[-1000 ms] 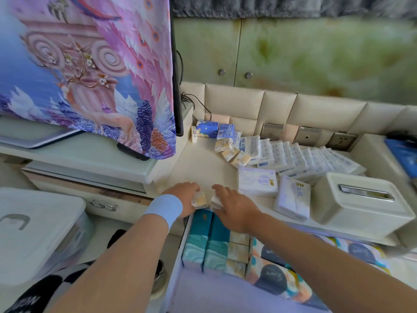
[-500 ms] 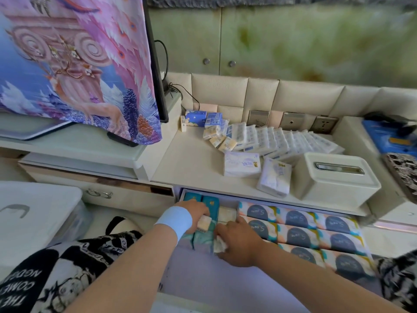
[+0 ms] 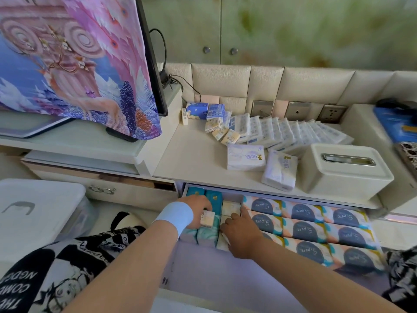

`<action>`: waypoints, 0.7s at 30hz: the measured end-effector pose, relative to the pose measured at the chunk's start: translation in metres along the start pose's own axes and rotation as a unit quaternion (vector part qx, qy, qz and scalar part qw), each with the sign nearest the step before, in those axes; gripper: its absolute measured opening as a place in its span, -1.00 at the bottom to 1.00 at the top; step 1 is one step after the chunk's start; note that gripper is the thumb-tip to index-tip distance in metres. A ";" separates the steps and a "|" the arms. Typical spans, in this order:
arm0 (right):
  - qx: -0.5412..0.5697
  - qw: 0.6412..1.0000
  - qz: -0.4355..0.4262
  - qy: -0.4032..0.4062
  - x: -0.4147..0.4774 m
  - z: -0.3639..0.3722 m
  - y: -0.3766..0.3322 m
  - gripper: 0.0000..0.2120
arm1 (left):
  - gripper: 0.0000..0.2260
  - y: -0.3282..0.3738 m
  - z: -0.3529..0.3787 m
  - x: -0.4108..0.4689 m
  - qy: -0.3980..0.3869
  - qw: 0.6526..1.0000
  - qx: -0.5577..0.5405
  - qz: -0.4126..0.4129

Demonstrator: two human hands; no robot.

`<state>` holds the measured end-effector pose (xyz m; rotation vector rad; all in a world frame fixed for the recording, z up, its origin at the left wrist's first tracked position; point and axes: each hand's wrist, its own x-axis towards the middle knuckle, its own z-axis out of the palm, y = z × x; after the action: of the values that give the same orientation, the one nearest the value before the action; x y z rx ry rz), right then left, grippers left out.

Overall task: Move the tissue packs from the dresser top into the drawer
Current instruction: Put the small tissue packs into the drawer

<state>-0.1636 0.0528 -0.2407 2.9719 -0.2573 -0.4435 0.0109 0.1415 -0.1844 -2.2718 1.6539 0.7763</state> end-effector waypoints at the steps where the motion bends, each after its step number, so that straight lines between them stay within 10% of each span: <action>1: 0.000 1.000 0.005 0.007 0.001 0.001 0.002 -0.64 | -0.49 0.000 0.000 0.001 0.000 1.000 -0.002 -0.002; 21: 0.198 0.969 0.048 0.138 0.013 0.002 0.017 -0.57 | -0.47 0.003 0.000 0.004 0.014 1.000 0.007 0.002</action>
<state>-0.1545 0.0339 -0.2438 3.3326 -0.5108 0.0450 0.0087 0.1373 -0.1856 -2.2792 1.6719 0.7352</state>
